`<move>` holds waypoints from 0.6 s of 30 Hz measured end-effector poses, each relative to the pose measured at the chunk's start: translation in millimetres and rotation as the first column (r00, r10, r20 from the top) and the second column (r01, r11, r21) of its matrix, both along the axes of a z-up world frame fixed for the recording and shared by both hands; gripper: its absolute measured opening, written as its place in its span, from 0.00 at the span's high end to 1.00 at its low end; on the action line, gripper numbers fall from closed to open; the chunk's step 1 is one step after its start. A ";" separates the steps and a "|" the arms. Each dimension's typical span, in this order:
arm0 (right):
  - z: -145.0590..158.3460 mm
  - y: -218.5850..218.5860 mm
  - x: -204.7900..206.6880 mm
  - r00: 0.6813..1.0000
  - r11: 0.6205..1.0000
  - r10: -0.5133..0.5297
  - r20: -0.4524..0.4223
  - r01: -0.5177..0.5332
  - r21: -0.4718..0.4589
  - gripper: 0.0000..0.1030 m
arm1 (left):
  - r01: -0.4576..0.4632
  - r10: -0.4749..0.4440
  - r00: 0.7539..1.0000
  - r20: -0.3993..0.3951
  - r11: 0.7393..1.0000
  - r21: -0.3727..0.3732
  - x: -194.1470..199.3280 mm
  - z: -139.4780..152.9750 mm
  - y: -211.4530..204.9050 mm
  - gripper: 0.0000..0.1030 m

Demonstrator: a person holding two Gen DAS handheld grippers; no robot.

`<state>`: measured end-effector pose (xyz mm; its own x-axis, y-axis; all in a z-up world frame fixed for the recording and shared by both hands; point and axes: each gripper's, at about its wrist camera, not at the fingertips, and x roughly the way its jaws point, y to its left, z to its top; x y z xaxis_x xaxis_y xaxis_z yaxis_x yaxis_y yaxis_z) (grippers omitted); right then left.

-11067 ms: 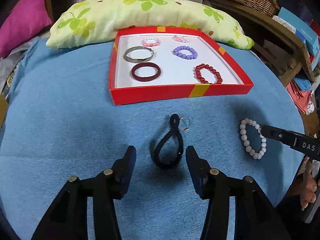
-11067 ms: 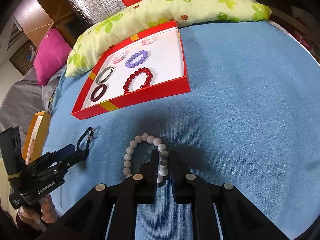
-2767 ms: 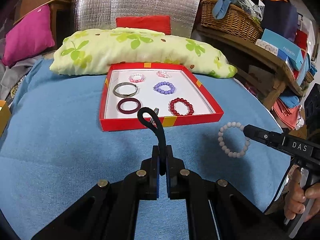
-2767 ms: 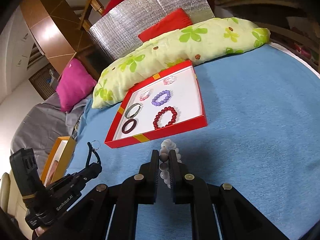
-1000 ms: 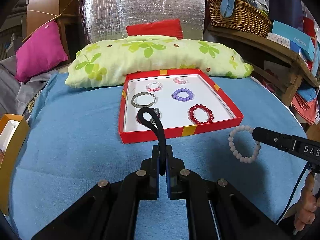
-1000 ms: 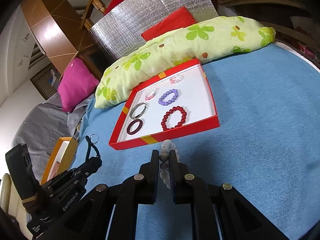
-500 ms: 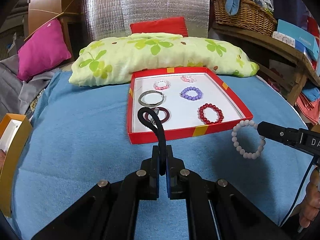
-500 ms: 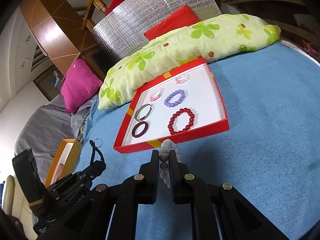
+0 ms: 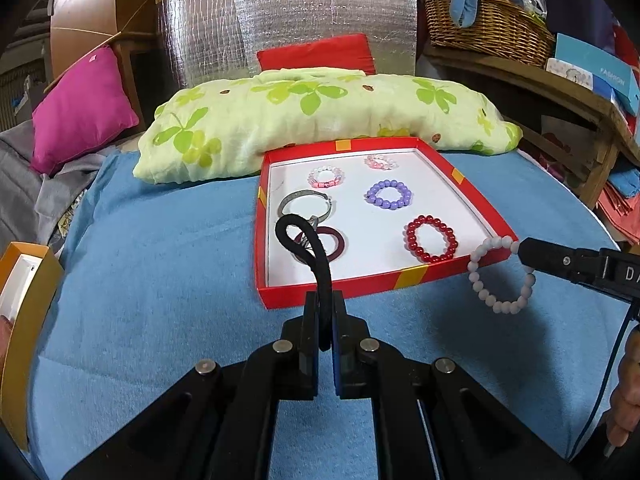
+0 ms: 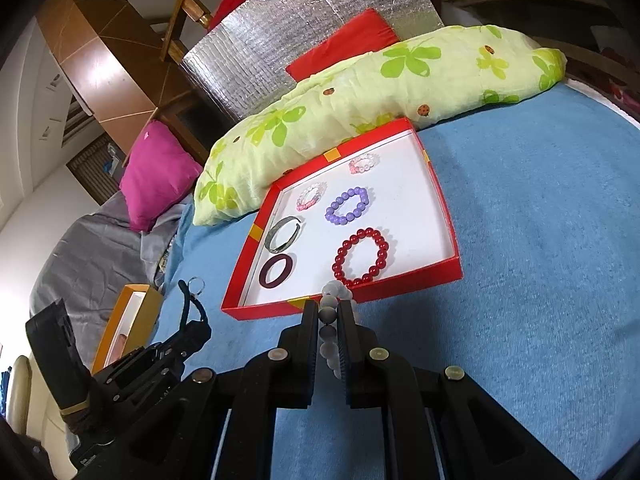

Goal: Organize jewelry
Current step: 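Carry the pearl bracelet and black hair tie over the red box with both tools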

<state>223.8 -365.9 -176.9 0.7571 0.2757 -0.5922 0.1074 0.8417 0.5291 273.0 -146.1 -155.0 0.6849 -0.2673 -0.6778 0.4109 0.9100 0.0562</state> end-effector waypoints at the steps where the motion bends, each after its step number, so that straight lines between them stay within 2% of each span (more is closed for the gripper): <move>1: -0.4 -1.1 2.0 1.000 1.000 -0.001 0.000 0.001 0.001 0.90 | -0.001 0.001 1.000 0.000 1.000 0.004 1.9 -0.7 0.2 0.95; 11: 6.1 -16.9 15.8 0.999 1.000 -0.021 0.029 0.020 0.016 0.90 | 0.010 -0.010 1.000 0.011 1.000 0.019 18.4 0.0 -1.9 0.95; 18: 14.4 -35.4 41.1 0.997 0.998 -0.055 0.062 0.053 0.043 0.90 | 0.021 -0.021 1.000 0.004 0.999 -0.023 43.3 10.8 -4.9 0.95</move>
